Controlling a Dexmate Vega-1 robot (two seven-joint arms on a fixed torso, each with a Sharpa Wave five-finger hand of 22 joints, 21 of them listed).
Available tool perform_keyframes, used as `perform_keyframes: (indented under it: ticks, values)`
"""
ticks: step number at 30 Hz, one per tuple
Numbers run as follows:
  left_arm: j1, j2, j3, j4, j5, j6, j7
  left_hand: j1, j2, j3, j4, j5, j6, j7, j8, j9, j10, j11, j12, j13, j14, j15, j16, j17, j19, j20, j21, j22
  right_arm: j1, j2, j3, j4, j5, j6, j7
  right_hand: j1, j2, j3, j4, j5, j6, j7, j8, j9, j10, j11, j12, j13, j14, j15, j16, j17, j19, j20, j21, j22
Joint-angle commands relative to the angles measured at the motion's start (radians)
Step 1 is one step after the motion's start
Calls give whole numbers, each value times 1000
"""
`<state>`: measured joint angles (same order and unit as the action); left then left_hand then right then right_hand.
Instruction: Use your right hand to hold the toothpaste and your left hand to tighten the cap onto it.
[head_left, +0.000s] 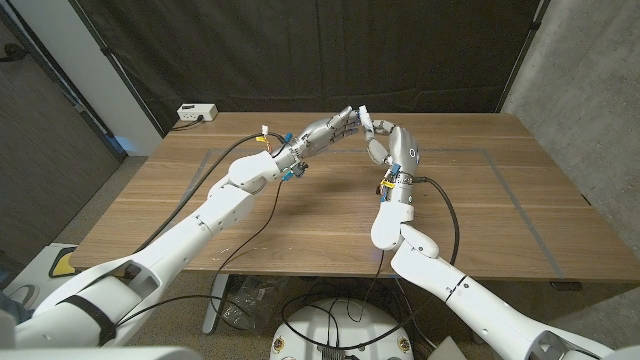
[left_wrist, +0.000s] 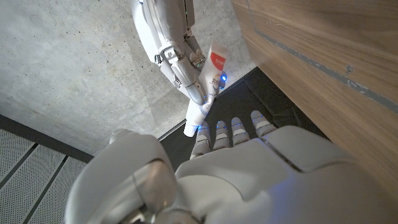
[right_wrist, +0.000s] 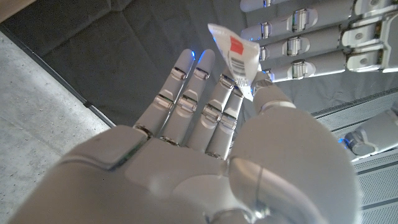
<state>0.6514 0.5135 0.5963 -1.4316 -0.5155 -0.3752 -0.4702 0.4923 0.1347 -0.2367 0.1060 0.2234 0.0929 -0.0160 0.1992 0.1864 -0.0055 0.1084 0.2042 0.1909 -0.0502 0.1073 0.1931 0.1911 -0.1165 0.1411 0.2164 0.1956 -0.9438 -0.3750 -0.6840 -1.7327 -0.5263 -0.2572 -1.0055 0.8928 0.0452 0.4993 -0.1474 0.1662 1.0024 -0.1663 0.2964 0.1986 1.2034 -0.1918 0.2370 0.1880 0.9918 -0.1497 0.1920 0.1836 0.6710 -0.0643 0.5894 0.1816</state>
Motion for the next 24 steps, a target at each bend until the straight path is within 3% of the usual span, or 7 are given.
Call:
perform_keyframes:
  ticks: [1,13,15,24]
  values:
    - [-32,-24,17,31,12,-5,-16,11,-1,-5,-4,0,2,-4,0,1,3,1,4,2,3,2,1,-1,2,2,6,0,-20,-12,15,-30,-12,5,-5,3,9,6,-1,6,30,-20,0,5,5,-3,-4,2,11,-60,-1,4,-5,-80,7,0]
    - [-21,-25,20,18,-2,16,-14,12,-1,-5,-5,-1,-2,-7,-1,1,2,-5,4,2,2,1,0,-1,1,3,6,0,-18,1,57,12,17,-1,-28,2,9,6,-1,6,31,-18,-2,5,8,-4,-4,2,10,-60,-2,4,-5,-80,7,-1]
    - [-9,-18,17,-1,-2,24,-2,14,-1,-5,-5,-1,-10,-24,-5,1,1,-12,4,2,3,1,0,-1,2,5,7,0,-15,5,64,22,24,-7,-32,2,9,6,-1,6,31,-18,-3,5,6,-4,-5,2,10,-60,-2,4,-5,-81,7,-1]
    - [49,23,1,-93,49,63,111,17,1,-3,-6,-2,-17,-12,-7,2,-2,-12,2,2,0,8,-2,-2,5,2,8,-1,-3,1,72,41,45,-7,-34,3,8,6,-2,6,32,-19,-4,5,7,-4,-6,2,14,-61,0,4,-4,-81,7,-1]
